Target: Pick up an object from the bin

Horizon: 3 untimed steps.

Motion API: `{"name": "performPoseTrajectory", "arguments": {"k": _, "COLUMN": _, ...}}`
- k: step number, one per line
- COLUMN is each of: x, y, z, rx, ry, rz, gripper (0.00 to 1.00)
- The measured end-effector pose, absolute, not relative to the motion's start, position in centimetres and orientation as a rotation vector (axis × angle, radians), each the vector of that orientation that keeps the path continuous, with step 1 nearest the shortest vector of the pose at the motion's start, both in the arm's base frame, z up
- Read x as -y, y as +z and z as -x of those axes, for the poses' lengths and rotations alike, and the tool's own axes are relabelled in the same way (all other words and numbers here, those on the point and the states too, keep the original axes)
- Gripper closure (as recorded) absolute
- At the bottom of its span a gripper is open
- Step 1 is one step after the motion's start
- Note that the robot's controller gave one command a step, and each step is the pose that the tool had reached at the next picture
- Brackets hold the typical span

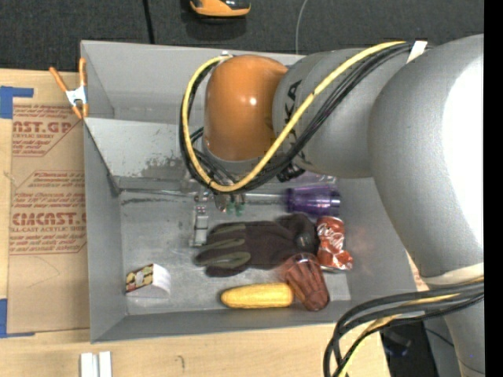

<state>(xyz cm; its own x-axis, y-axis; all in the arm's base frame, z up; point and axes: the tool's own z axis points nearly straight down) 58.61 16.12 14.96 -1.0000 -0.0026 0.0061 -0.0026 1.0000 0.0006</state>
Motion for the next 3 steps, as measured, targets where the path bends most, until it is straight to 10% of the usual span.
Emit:
{"name": "performPoseTrajectory", "arguments": {"k": 1, "x": -16.0, "y": 15.5, "z": -58.8, "rx": 3.143, "ry": -0.003, "rz": -0.002, "gripper": 0.00}}
{"name": "performPoseTrajectory", "arguments": {"k": 2, "x": -9.8, "y": 8.2, "z": -56.8, "rx": 3.146, "ry": -0.005, "rz": 0.054, "gripper": 0.00}}
{"name": "performPoseTrajectory", "arguments": {"k": 3, "x": -7.3, "y": 10.9, "z": -56.3, "rx": 3.141, "ry": 0.000, "rz": -0.013, "gripper": 0.00}}
